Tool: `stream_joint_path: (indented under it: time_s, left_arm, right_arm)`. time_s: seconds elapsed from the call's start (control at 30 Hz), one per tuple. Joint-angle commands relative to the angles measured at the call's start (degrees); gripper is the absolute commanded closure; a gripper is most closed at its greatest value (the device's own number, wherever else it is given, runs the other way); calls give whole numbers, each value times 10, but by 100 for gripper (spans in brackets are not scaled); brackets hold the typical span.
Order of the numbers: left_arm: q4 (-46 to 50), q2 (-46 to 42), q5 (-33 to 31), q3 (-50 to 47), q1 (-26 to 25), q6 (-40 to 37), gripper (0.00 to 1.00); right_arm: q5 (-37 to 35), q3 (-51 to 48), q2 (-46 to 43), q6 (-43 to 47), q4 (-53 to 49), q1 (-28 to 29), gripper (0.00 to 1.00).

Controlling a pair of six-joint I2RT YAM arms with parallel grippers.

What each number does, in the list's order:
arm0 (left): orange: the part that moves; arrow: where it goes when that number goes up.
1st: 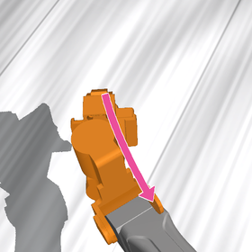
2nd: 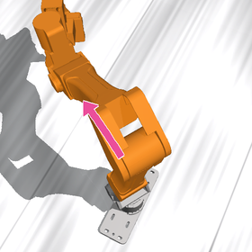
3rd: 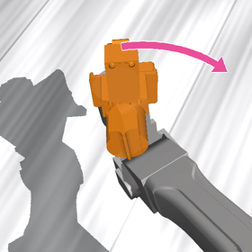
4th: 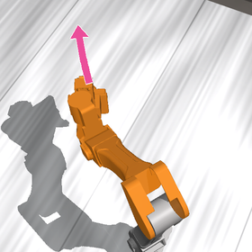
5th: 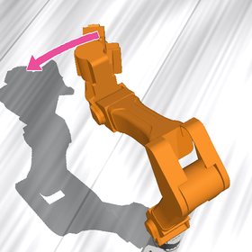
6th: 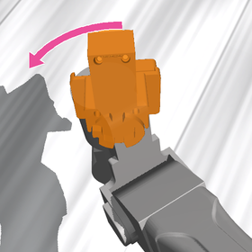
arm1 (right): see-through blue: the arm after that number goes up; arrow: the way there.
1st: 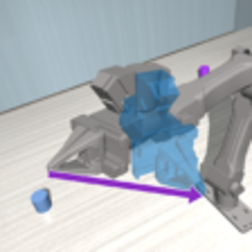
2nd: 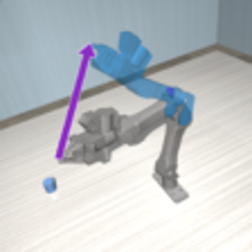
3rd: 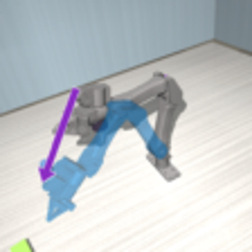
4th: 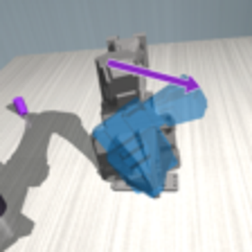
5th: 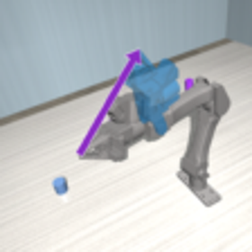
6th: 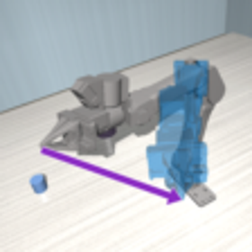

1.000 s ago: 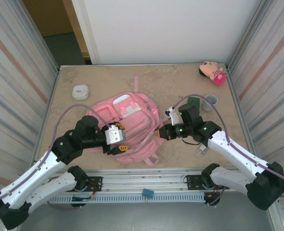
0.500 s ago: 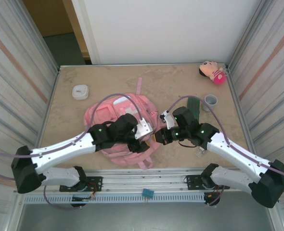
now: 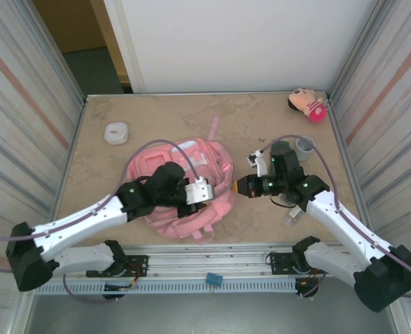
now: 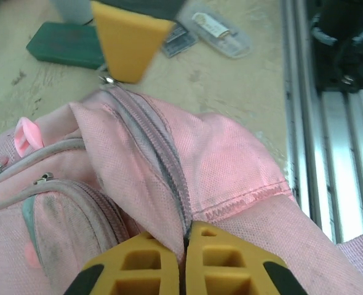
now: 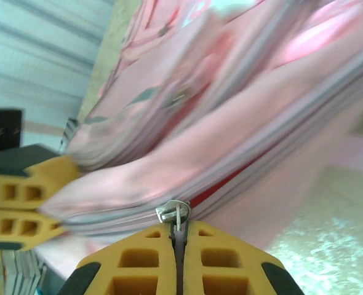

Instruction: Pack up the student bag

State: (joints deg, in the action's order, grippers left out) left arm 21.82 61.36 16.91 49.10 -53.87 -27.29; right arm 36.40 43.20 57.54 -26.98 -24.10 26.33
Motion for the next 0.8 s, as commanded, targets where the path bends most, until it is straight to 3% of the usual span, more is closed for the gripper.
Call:
stream_joint_path:
  time_s: [0.0, 0.17, 0.33, 0.5, 0.57, 0.6, 0.67, 0.77]
  left_arm:
    - [52, -63, 120, -4, 23, -114, 100]
    - [51, -106, 179, -11, 40, -149, 100]
    - [53, -123, 240, 0, 39, -158, 100]
    - [32, -126, 176, -17, 38, -158, 97]
    - [30, -108, 113, -22, 37, -151, 67]
    - [30, -99, 79, -23, 38, -144, 56]
    - [28, -85, 10, -19, 43, -116, 41]
    - [46, -71, -13, -4, 67, -68, 28]
  right_arm:
    - [-28, -6, 31, 32, 18, -49, 100]
    - [-28, -14, 88, 21, 82, -106, 100]
    - [-72, -11, 159, -9, 164, -118, 100]
    - [-71, 1, 203, -16, 199, -116, 100]
    - [-70, 6, 189, -6, 191, -113, 99]
    - [-74, 9, 180, 0, 178, -113, 87]
    - [-102, 17, 152, 11, 141, -113, 63]
    - [-125, 15, 100, 20, 94, -114, 46]
